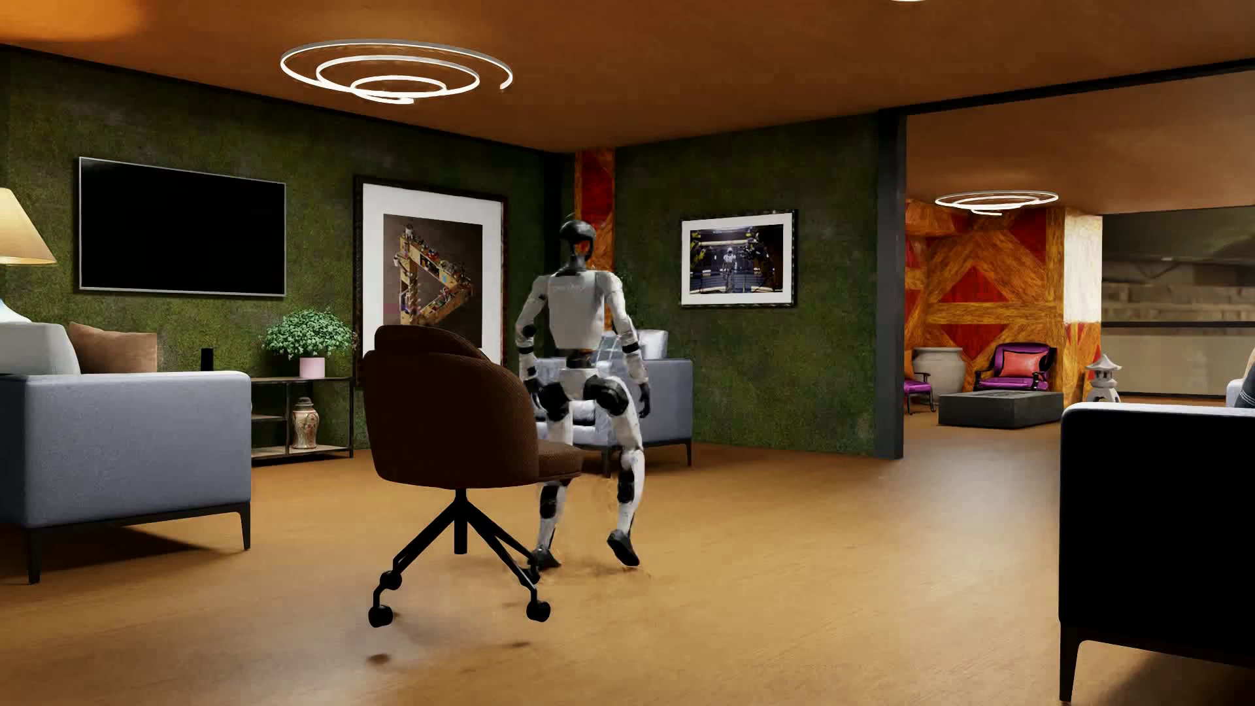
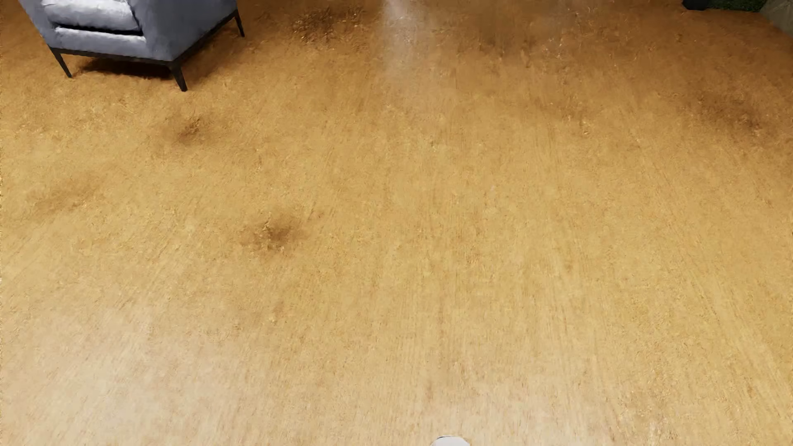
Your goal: Go to the officechair
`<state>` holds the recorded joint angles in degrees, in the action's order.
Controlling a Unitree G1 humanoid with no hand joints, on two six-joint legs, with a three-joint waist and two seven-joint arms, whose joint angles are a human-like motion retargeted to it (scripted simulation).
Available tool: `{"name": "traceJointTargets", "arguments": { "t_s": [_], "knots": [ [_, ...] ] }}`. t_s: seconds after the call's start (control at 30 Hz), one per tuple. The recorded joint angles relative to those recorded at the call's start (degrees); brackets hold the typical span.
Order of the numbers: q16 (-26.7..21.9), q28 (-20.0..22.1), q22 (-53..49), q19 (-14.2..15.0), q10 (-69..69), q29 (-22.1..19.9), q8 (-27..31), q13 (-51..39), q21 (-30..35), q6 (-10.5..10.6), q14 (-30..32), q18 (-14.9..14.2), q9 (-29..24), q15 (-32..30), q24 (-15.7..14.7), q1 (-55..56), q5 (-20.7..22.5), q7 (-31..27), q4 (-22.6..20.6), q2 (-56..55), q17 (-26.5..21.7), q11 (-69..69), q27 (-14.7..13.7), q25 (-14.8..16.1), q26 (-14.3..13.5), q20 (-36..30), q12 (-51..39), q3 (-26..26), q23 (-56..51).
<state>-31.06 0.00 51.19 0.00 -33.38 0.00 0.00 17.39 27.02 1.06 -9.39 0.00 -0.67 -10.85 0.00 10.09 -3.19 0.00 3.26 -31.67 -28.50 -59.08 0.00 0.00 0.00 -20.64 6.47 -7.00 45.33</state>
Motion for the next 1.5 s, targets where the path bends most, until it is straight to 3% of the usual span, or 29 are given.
{"name": "traceJointTargets", "arguments": {
  "t_s": [0.03, 0.07, 0.1, 0.13, 0.17, 0.2, 0.23, 0.27, 0.3, 0.33, 0.37, 0.4, 0.47, 0.5, 0.57, 0.67, 0.73, 0.8, 0.87, 1.0, 1.1, 1.17, 1.23, 1.33, 1.47, 1.5],
  "knots": [
    [-0.6, 0.0, -1.5, 0.0, 0.9, 0.0, 0.0, 0.4, -0.8, 0.6, -2.4, 0.0, 0.1, -1.8, 0.0, -3.0, -0.3, 0.0, 0.6, 0.1, -0.8, 11.4, 0.0, 0.0, 0.0, -1.3, -1.9, -2.3, 1.2],
    [-1.3, 0.0, -3.0, 0.0, 1.3, 0.0, 0.0, 0.9, -1.5, 0.9, -5.2, 0.0, 0.2, 0.4, 0.0, -5.7, -0.6, 0.0, 1.1, 1.0, -1.7, 21.5, 0.0, 0.0, 0.0, -2.5, -4.0, -4.4, 2.5],
    [-2.0, 0.0, -4.7, 0.0, 1.2, 0.0, 0.0, 1.2, -1.9, 0.8, -8.3, 0.0, 0.4, 7.4, 0.0, -8.1, -1.1, 0.0, 1.3, 2.3, -2.5, 29.5, 0.0, 0.0, 0.0, -3.6, -6.4, -6.6, 4.0],
    [-2.8, 0.0, -6.4, 0.0, 0.6, 0.0, 0.0, 1.5, -2.1, 0.4, -11.6, 0.0, 0.5, 22.3, 0.0, -10.3, -1.8, 0.0, 1.4, 4.0, -3.5, 27.8, 0.0, 0.0, 0.0, -4.7, -9.1, -9.0, 5.7],
    [-2.8, 0.0, -8.8, 0.0, -0.3, 0.0, 0.0, 2.3, -2.1, -0.4, -14.9, 0.0, 0.5, 1.9, 0.0, -12.9, -2.8, 0.0, 1.5, 3.6, -4.5, 40.5, 0.0, 0.0, 0.0, -5.1, -12.5, -11.0, 6.8],
    [-2.5, 0.0, -11.5, 0.0, -1.3, 0.0, 0.0, 3.1, -2.3, -1.4, -17.6, 0.0, 0.4, -8.6, 0.0, -15.6, -3.7, 0.0, 1.6, 2.7, -5.6, 47.1, 0.0, 0.0, 0.0, -5.1, -15.8, -13.1, 7.8],
    [-1.5, 0.0, -14.7, 0.0, -2.7, 0.0, 0.0, 4.0, -2.5, -2.3, -18.4, 0.0, 0.3, 1.8, 0.0, -18.3, -4.7, 0.0, 1.8, 1.3, -6.7, 39.3, 0.0, 0.0, 0.0, -4.5, -18.6, -15.1, 8.5],
    [0.0, 0.0, -18.3, 0.0, -4.9, 0.0, 0.0, 5.0, -3.1, -2.9, -15.1, 0.0, 0.5, 10.1, 0.0, -20.3, -5.7, 0.0, 2.3, -0.2, -7.7, 30.2, 0.0, 0.0, 0.0, -3.4, -20.6, -17.2, 9.1],
    [2.2, 0.0, -21.9, 0.0, -9.0, 0.0, 0.0, 5.9, -4.1, -2.8, -5.2, 0.0, 0.4, 1.9, 0.0, -20.9, -6.7, 0.0, 3.7, -1.5, -8.6, 27.7, 0.0, 0.0, 0.0, -2.3, -21.6, -19.2, 10.0],
    [5.1, 0.0, -25.6, 0.0, -15.3, 0.0, 0.0, 6.9, -5.8, -2.1, 13.0, 0.0, -0.4, -9.8, 0.0, -20.9, -7.8, 0.0, 5.7, -2.6, -9.5, 24.1, 0.0, 0.0, 0.0, -1.1, -21.8, -21.2, 11.0],
    [6.9, 0.0, -27.6, 0.0, -24.7, 0.0, 0.0, 5.5, -5.7, -0.9, 30.2, 0.0, -1.9, -13.4, 0.0, -17.1, -5.9, 0.0, 10.4, -3.1, -10.1, 21.3, 0.0, 0.0, 0.0, -2.2, -22.1, -22.8, 13.3],
    [8.2, 0.0, -29.8, 0.0, -33.0, 0.0, 0.0, 4.1, -5.6, -0.3, 39.1, 0.0, -3.1, -15.4, 0.0, -13.0, -4.1, 0.0, 14.5, -2.9, -10.5, 19.0, 0.0, 0.0, 0.0, -4.6, -22.2, -24.6, 14.7],
    [7.8, 0.0, -34.4, 0.0, -42.5, 0.0, 0.0, 2.7, -6.7, -2.1, 39.7, 0.0, -2.8, -12.4, 0.0, -3.1, -1.8, 0.0, 18.6, 0.6, -9.6, 17.6, 0.0, 0.0, 0.0, -13.5, -22.5, -28.6, 13.4],
    [7.5, 0.0, -35.3, 0.0, -37.8, 0.0, 0.0, 2.9, -8.0, -2.8, 33.5, 0.0, -2.3, -8.1, 0.0, -1.5, -1.2, 0.0, 18.9, 2.6, -8.2, 17.9, 0.0, 0.0, 0.0, -15.0, -21.2, -28.4, 10.0],
    [7.7, 0.0, -34.2, 0.0, -23.2, 0.0, 0.0, 2.8, -8.8, -3.5, 26.9, 0.0, -1.2, 1.5, 0.0, -0.8, -0.1, 0.0, 19.4, 5.7, -5.8, 18.5, 0.0, 0.0, 0.0, -14.2, -17.1, -25.9, 3.6],
    [8.0, 0.0, -24.9, 0.0, -0.6, 0.0, 0.0, -2.1, -4.1, -2.3, 23.8, 0.0, 1.2, 13.2, 0.0, -1.7, 1.5, 0.0, 22.4, 6.3, -1.2, 19.7, 0.0, 0.0, 0.0, -6.5, -9.4, -20.6, 1.4],
    [7.0, 0.0, -14.8, 0.0, 5.1, 0.0, 0.0, -6.7, -1.9, -1.7, 20.8, 0.0, 2.4, 17.0, 0.0, 0.6, 1.8, 0.0, 25.2, 5.4, 3.3, 20.6, 0.0, 0.0, 0.0, -3.3, -4.7, -18.8, 2.6],
    [5.4, 0.0, -2.0, 0.0, 3.6, 0.0, 0.0, -8.6, -0.9, -2.6, 21.8, 0.0, 3.2, 18.2, 0.0, 3.5, 0.9, 0.0, 25.0, 4.6, 7.7, 22.8, 0.0, 0.0, 0.0, -3.9, -0.9, -15.6, -0.3],
    [3.8, 0.0, 8.8, 0.0, 0.4, 0.0, 0.0, -8.1, 3.8, -4.1, 23.8, 0.0, 4.4, 18.4, 0.0, 4.4, 1.1, 0.0, 22.4, 5.0, 9.3, 27.3, 0.0, 0.0, 0.0, -6.7, 3.1, -8.7, -8.4],
    [1.5, 0.0, 6.7, 0.0, -1.9, 0.0, 0.0, -8.5, 11.7, -8.9, 15.7, 0.0, 6.1, 33.3, 0.0, 4.3, 6.5, 0.0, 12.0, 9.6, 5.6, 29.8, 0.0, 0.0, 0.0, -5.1, 16.3, 10.9, -23.4],
    [4.0, 0.0, 7.2, 0.0, -3.6, 0.0, 0.0, -11.9, 9.3, -8.0, 13.3, 0.0, 4.0, 38.0, 0.0, 10.6, 8.9, 0.0, 7.4, 13.2, 3.7, 32.9, 0.0, 0.0, 0.0, -2.0, 19.8, 22.4, -21.9],
    [5.5, 0.0, 8.9, 0.0, -3.0, 0.0, 0.0, -14.8, 6.0, -6.6, 14.2, 0.0, 2.7, 37.2, 0.0, 18.3, 8.6, 0.0, 5.6, 14.9, 3.5, 34.3, 0.0, 0.0, 0.0, -3.2, 16.8, 24.2, -18.2],
    [5.1, 0.0, 5.0, 0.0, 0.0, 0.0, 0.0, -15.4, 2.5, -6.0, 13.4, 0.0, 1.6, 35.3, 0.0, 25.3, 7.2, 0.0, 4.0, 17.2, 3.2, 35.0, 0.0, 0.0, 0.0, -2.4, 13.6, 22.1, -16.2],
    [2.5, 0.0, -7.8, 0.0, 5.6, 0.0, 0.0, -13.4, 0.4, -6.3, 13.0, 0.0, 1.0, 33.2, 0.0, 32.4, 5.6, 0.0, 1.8, 20.8, 1.7, 34.3, 0.0, 0.0, 0.0, 5.5, 9.6, 18.7, -17.3],
    [1.3, 0.0, -17.7, 0.0, 5.6, 0.0, 0.0, -11.4, 1.2, -5.8, 18.2, 0.0, -0.2, 37.3, 0.0, 34.4, 3.8, 0.0, 2.0, 28.2, 1.1, 32.7, 0.0, 0.0, 0.0, 16.6, 2.2, 21.5, -14.1],
    [1.7, 0.0, -18.0, 0.0, 4.4, 0.0, 0.0, -11.4, 2.2, -5.3, 16.5, 0.0, 0.2, 37.8, 0.0, 33.1, 3.7, 0.0, 2.6, 29.8, 1.6, 32.1, 0.0, 0.0, 0.0, 17.6, 1.5, 21.6, -12.5]
  ]
}}
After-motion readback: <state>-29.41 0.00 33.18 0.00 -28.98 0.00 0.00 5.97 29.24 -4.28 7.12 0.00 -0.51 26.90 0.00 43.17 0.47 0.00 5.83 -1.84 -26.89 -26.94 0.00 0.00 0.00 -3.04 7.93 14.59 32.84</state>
